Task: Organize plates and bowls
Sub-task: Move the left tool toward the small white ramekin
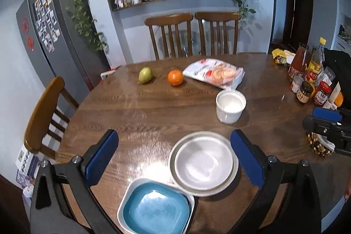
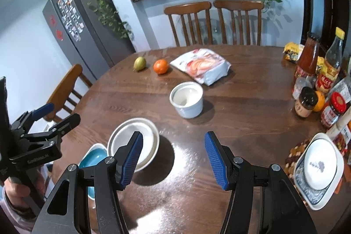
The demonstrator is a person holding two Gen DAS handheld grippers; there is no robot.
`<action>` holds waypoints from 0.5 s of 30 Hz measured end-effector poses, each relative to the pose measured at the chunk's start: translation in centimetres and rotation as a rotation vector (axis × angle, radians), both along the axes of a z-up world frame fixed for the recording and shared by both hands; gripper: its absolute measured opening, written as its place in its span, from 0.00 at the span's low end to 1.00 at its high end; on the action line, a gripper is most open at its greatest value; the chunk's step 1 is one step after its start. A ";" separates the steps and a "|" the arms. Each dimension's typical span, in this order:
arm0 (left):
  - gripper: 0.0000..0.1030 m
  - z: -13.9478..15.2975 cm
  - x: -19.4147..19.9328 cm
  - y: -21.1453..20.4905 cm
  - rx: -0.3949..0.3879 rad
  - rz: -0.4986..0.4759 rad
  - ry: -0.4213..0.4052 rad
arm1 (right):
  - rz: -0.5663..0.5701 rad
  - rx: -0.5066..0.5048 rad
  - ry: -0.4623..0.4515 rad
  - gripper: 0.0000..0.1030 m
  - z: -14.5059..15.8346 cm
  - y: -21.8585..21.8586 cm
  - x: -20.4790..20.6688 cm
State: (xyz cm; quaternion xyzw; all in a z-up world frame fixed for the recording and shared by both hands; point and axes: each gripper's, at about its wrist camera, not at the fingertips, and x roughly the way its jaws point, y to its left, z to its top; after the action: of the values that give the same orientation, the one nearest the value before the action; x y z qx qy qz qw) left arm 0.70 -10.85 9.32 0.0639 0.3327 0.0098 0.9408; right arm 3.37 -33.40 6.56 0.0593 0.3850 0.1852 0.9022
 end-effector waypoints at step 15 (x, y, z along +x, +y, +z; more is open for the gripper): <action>0.99 3.9 4.6 -2.5 -0.026 -0.054 -0.077 | -0.054 0.006 -0.070 0.58 4.4 -2.1 3.8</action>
State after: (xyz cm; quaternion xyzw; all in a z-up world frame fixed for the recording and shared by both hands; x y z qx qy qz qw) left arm 5.26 -13.39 13.27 0.0602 0.2946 -0.0174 0.9535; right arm 7.21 -35.50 10.96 0.0658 0.3507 0.1639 0.9197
